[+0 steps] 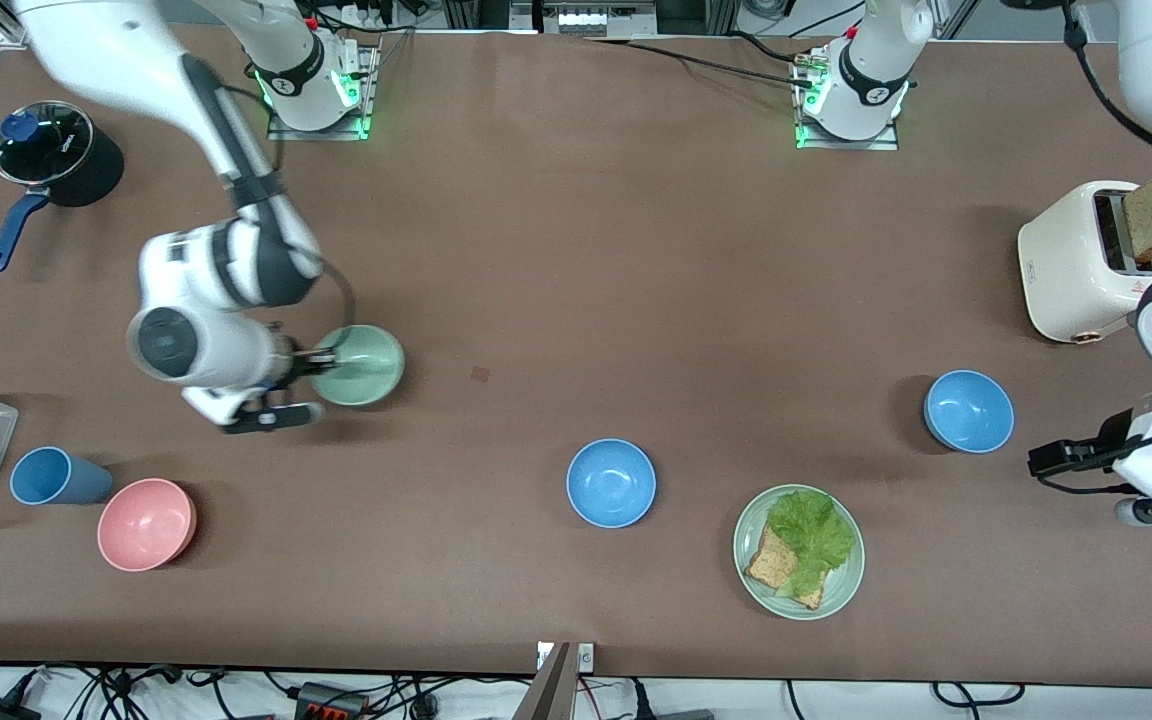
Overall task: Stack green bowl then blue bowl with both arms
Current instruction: 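Slide the green bowl with the right gripper while the left gripper grasps the blue bowl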
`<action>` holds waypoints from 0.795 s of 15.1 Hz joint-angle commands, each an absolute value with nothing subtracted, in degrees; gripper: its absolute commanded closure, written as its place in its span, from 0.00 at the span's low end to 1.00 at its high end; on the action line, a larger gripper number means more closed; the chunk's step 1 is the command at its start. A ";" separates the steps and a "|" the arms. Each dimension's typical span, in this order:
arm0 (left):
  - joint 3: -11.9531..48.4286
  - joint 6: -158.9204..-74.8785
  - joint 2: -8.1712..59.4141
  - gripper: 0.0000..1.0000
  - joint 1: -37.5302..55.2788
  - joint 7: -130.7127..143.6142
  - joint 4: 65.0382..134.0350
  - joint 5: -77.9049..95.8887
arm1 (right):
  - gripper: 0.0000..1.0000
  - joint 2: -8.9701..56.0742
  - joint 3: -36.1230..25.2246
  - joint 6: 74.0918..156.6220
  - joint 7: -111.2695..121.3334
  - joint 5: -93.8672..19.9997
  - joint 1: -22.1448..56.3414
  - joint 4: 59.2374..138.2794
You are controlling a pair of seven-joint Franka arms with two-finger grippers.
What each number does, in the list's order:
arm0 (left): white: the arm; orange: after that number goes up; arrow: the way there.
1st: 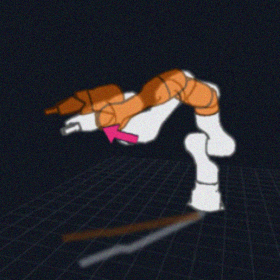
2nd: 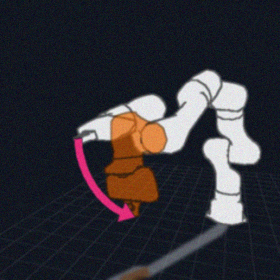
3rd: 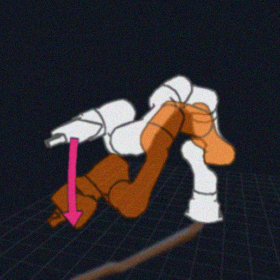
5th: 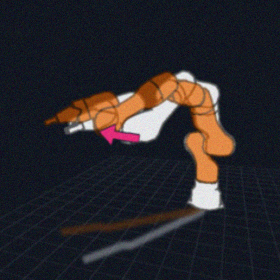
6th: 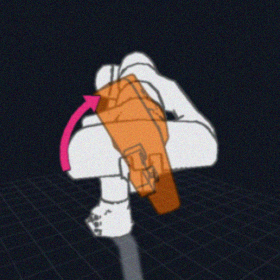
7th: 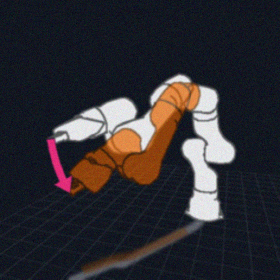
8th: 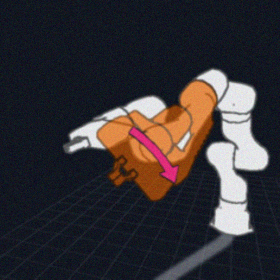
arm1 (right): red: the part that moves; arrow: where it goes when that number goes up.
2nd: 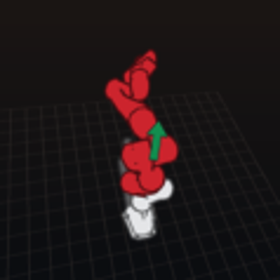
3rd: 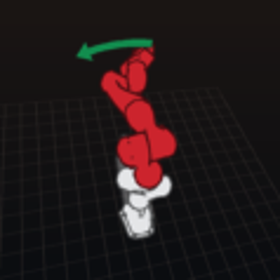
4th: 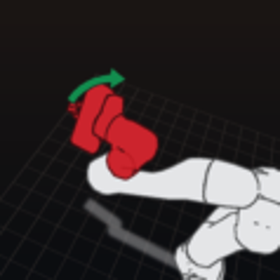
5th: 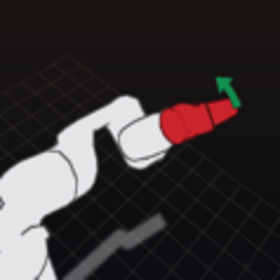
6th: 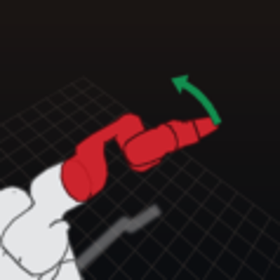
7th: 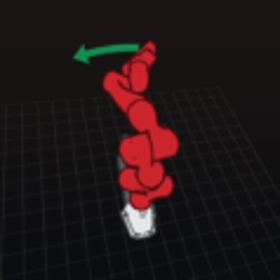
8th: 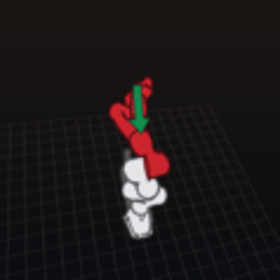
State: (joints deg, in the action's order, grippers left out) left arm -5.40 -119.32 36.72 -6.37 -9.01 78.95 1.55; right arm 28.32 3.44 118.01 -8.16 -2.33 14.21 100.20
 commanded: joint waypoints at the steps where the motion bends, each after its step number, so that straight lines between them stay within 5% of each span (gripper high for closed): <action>1: -5.01 -120.93 38.31 0.00 -8.26 -14.67 78.40 0.88 | 1.00 31.46 3.08 117.25 -17.19 -5.53 23.26 95.72; 3: -5.10 -124.17 39.46 0.00 -8.52 -14.68 81.28 0.88 | 1.00 33.83 3.16 117.60 -22.65 -7.55 28.28 93.88; 8: -4.84 -135.86 32.01 0.00 -10.28 -15.82 101.30 0.79 | 1.00 38.66 2.90 126.90 -26.45 -19.69 36.37 93.08; 12: -4.66 -136.41 28.31 0.00 -10.37 -17.31 108.09 0.88 | 1.00 41.31 2.90 130.24 -29.26 -19.51 38.49 93.08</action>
